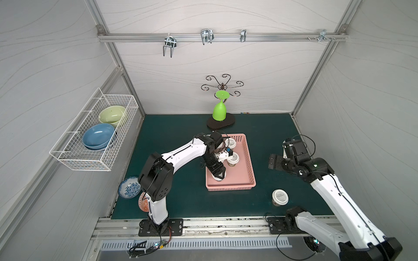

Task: Put the yogurt in the basket
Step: Place the yogurt in the basket, then pick up the yogurt from the center of the board.

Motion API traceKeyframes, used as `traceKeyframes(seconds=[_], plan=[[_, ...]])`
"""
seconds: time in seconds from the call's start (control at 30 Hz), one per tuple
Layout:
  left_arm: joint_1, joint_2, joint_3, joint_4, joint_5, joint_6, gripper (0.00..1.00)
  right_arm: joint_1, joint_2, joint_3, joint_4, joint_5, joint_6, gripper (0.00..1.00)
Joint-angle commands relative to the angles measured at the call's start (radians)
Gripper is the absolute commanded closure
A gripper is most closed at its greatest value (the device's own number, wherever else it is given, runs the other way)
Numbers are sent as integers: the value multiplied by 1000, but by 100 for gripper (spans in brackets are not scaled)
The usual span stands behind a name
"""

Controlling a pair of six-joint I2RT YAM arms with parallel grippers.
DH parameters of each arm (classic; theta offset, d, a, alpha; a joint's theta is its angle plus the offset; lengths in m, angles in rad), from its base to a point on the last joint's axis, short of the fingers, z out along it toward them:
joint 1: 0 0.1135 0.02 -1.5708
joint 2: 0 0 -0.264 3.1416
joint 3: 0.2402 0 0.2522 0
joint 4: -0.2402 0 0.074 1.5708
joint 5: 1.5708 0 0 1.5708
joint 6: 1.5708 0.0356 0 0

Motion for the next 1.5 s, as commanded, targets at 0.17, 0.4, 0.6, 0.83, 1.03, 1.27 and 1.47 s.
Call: traceKeyframes(seconds=[0.17, 0.4, 0.6, 0.83, 1.03, 1.27, 1.47], plan=[[-4, 37, -36, 84, 1, -22, 30, -2, -28, 36, -362, -155, 166, 1], [-3, 58, -40, 122, -1, -27, 27, 2, -75, -71, -396, -166, 224, 1], [-3, 43, -34, 119, -25, -33, 16, 8, -91, -104, -397, -111, 284, 1], [-2, -62, -1, 94, -65, -60, 2, 8, -31, -118, -392, -106, 311, 1], [2, -190, 9, 84, -110, -91, 1, 8, 15, -158, -353, -120, 320, 1], [122, -386, -80, 192, -83, -224, 1, 12, 64, -168, -323, -139, 317, 1], [269, -532, -209, 314, -82, -327, 1, 12, 101, -198, -271, -178, 323, 1]])
